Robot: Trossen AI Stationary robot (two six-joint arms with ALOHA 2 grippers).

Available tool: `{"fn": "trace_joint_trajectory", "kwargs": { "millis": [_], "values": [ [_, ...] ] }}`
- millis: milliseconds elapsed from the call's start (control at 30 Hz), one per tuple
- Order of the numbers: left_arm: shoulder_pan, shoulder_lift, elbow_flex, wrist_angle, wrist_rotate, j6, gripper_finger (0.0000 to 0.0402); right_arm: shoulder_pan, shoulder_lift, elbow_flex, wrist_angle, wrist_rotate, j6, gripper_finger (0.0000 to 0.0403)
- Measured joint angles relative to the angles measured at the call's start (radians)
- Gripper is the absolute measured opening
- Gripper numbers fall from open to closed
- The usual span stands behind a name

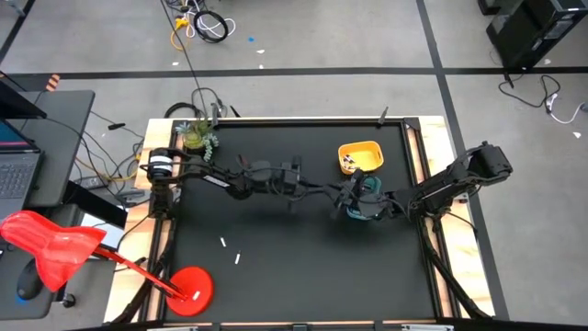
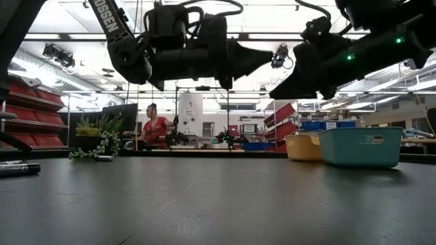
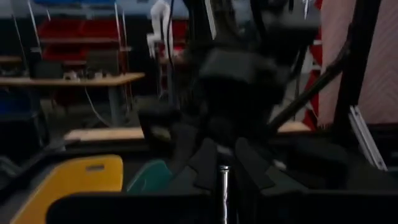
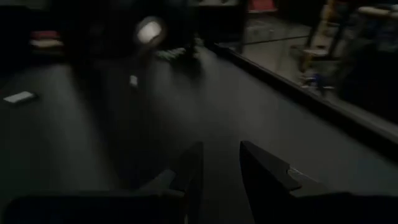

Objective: Sort batteries
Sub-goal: Put the silver black battery into the yellow bin

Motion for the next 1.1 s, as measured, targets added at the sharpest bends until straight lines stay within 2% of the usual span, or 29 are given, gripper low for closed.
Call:
{"fn": "trace_joint_trajectory", "kwargs": {
  "millis": [267, 500, 800, 1100],
  "values": [
    [-0.002, 0.0, 0.001, 0.043, 0.044, -0.004, 0.003, -0.001, 0.146, 0.027, 0.323, -0.122, -0.095, 0.0113],
    [-0.002, -0.001, 0.001, 0.043, 0.045, -0.013, 0.0032, -0.001, 0.254, 0.133, 0.323, -0.148, -0.178, 0.0125],
    [-0.006, -0.002, 0.002, 0.029, 0.078, -0.034, 0.0033, 0.001, 0.231, 0.146, 0.323, -0.099, -0.219, 0.015],
    [-0.007, -0.004, 0.004, 0.004, 0.084, -0.031, 0.0034, 0.021, 0.206, 0.145, 0.315, -0.09, -0.249, 0.0118]
  ]
}}
